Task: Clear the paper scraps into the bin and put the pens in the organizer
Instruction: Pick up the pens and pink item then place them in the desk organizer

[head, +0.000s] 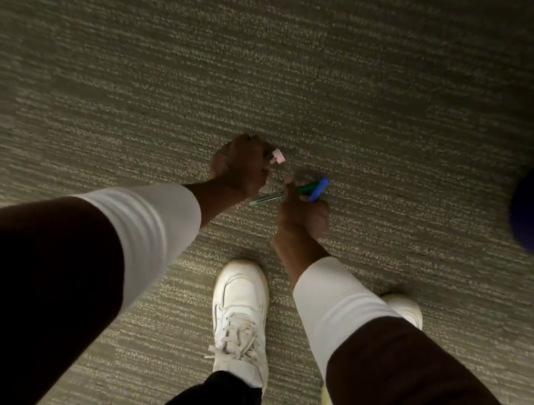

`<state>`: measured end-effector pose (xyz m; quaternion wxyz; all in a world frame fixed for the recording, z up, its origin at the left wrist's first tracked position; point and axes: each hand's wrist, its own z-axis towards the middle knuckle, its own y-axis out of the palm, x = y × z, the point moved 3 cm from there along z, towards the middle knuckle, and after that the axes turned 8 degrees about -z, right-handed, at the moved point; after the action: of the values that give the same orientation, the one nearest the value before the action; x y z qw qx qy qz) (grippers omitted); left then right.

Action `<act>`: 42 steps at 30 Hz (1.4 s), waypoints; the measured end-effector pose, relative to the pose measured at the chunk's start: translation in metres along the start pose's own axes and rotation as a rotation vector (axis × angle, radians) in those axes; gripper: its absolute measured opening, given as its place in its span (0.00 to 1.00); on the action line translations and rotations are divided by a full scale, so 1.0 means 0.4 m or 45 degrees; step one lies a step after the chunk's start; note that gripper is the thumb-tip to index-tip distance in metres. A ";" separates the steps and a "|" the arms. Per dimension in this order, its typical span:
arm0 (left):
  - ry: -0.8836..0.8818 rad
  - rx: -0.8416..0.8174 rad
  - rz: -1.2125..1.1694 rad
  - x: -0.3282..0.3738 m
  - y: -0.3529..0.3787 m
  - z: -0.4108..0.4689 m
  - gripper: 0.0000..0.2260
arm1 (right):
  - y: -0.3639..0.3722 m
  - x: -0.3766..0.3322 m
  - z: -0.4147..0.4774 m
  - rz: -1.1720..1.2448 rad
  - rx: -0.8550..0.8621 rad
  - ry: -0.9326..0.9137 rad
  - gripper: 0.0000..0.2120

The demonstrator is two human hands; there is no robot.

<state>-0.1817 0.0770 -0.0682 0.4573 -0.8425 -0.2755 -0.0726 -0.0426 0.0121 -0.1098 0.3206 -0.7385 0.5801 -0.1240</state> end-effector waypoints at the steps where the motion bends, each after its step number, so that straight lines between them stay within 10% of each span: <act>1: 0.002 -0.006 -0.012 -0.002 -0.008 -0.003 0.15 | 0.002 -0.004 0.003 -0.013 0.011 -0.008 0.27; 42: -0.133 0.027 -0.551 0.498 -0.442 -0.582 0.11 | -0.943 0.003 -0.531 -0.498 -0.070 -0.844 0.11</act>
<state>-0.0785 0.0435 0.2685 0.4251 -0.7615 -0.4737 -0.1225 0.1331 -0.0131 0.2849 0.4411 -0.8435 0.2963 0.0784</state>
